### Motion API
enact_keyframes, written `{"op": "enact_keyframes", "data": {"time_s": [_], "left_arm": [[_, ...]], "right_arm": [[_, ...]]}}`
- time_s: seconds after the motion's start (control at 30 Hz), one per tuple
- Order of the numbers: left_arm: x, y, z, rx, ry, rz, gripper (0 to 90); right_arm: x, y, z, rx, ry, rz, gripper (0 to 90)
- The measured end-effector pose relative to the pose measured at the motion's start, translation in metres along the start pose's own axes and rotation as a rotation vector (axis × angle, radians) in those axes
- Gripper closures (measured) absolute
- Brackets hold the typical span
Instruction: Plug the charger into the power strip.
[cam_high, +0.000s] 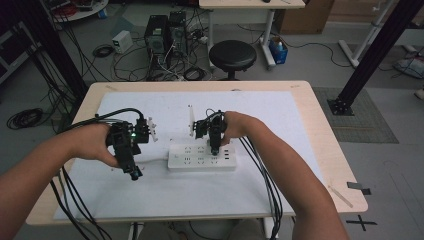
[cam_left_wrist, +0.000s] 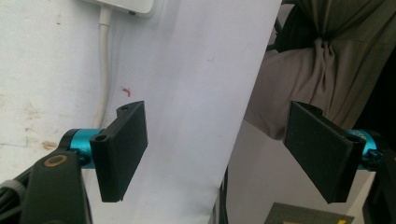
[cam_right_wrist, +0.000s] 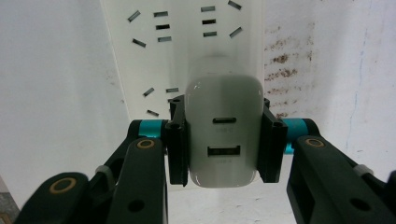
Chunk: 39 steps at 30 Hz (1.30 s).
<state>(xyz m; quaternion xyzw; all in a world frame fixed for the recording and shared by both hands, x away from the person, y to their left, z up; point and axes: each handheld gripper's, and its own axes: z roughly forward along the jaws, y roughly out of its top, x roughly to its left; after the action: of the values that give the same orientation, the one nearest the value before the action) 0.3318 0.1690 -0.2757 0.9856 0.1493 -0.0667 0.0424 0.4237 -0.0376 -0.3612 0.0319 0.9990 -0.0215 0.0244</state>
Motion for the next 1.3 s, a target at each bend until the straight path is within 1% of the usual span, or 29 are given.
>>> {"op": "enact_keyframes", "data": {"time_s": [0.07,0.1,0.13,0.17,0.23,0.27,0.33,0.37,0.47,0.57,0.6,0.63,0.67,0.7,0.73,0.77,0.83,0.87,0.9,0.93,0.97,1.0,1.03,1.07,1.1,1.17,1.2,1.27,1.3], "left_arm": [[0.001,0.001,0.001,0.004,-0.002,0.008,21.9],[0.001,0.001,0.001,0.002,-0.002,0.007,21.9],[0.001,0.002,0.002,0.005,-0.004,0.008,21.9],[0.001,0.002,0.003,0.003,-0.004,0.01,21.9],[0.001,0.003,0.003,0.01,-0.004,0.006,21.9],[0.001,0.003,0.004,0.013,-0.008,0.008,21.9],[0.001,0.003,0.003,0.011,-0.006,0.006,21.9],[0.001,0.004,0.003,0.011,-0.006,0.009,21.9],[0.001,0.003,0.003,0.014,-0.008,0.003,21.9],[0.001,0.002,0.004,0.012,-0.009,-0.007,21.9],[0.002,0.002,0.003,0.016,-0.008,0.001,21.9],[0.001,0.001,0.003,0.016,-0.007,-0.001,21.9],[0.001,0.002,0.003,0.021,-0.007,0.002,21.9],[0.001,0.002,0.004,0.018,-0.011,0.001,21.9],[0.001,0.002,0.004,0.018,-0.008,-0.003,21.9],[0.001,0.002,0.004,0.02,-0.007,-0.003,21.9],[0.001,0.003,0.004,0.022,-0.009,0.003,21.9],[0.001,0.003,0.005,0.017,-0.007,-0.002,21.9],[0.002,0.003,0.004,0.022,-0.01,0.008,21.9],[0.002,0.003,0.004,0.018,-0.009,0.004,21.9],[0.002,0.003,0.004,0.018,-0.005,-0.001,21.9],[0.002,0.003,0.005,0.016,-0.004,-0.001,21.9],[0.002,0.004,0.005,0.015,-0.011,-0.002,21.9],[0.002,0.005,0.005,0.021,-0.011,0.007,21.9],[0.002,0.005,0.005,0.017,-0.014,0.002,21.9],[0.002,0.006,0.004,0.017,-0.016,0.009,21.9],[0.002,0.005,0.004,0.01,-0.016,0.004,21.9],[0.003,0.004,0.003,0.019,-0.013,0.01,21.9],[0.003,0.004,0.003,0.015,-0.011,0.003,21.9]], "right_arm": [[0.001,0.003,0.0,0.014,-0.007,-0.002,62.4],[0.002,0.005,0.0,0.018,-0.013,-0.013,62.5],[0.002,0.006,0.0,0.028,-0.013,-0.012,62.5],[0.002,0.007,0.0,0.035,-0.017,-0.02,62.5],[0.003,0.01,0.001,0.053,-0.019,-0.022,62.5],[0.003,0.01,0.0,0.052,-0.018,-0.014,62.5],[0.001,0.006,0.001,0.024,-0.01,-0.016,62.4],[0.0,0.002,0.001,0.004,-0.002,0.003,62.4],[-0.003,-0.005,0.002,-0.036,0.013,0.013,62.3],[-0.001,0.0,0.002,-0.016,0.004,0.006,62.4],[0.001,0.003,0.002,-0.004,-0.001,-0.003,62.4],[0.001,0.005,0.002,0.009,-0.005,-0.008,62.4],[0.0,0.005,0.002,0.007,-0.003,-0.007,62.4],[0.001,0.005,0.003,0.006,-0.01,-0.011,62.3],[0.002,0.006,0.003,0.01,-0.006,-0.004,62.3],[0.001,0.006,0.004,0.007,-0.011,-0.012,62.3],[0.002,0.006,0.004,0.009,-0.012,-0.011,62.3],[0.002,0.005,0.004,0.005,-0.008,-0.002,62.3],[0.001,0.003,0.005,-0.009,-0.009,-0.007,62.3],[0.002,0.003,0.005,-0.013,-0.015,-0.009,62.3],[0.001,0.001,0.005,-0.026,-0.009,-0.006,62.2],[0.001,-0.001,0.005,-0.038,-0.002,0.011,62.2],[0.002,-0.001,0.006,-0.04,-0.007,0.007,62.2],[0.0,-0.002,0.006,-0.042,-0.001,0.004,62.2],[0.001,0.0,0.006,-0.033,-0.008,0.0,62.3],[0.001,0.001,0.006,-0.025,-0.005,-0.003,62.3],[0.002,0.001,0.006,-0.027,-0.007,0.001,62.3],[0.001,-0.001,0.007,-0.05,-0.011,0.001,62.2],[0.002,-0.002,0.007,-0.05,-0.008,0.007,62.1]]}}
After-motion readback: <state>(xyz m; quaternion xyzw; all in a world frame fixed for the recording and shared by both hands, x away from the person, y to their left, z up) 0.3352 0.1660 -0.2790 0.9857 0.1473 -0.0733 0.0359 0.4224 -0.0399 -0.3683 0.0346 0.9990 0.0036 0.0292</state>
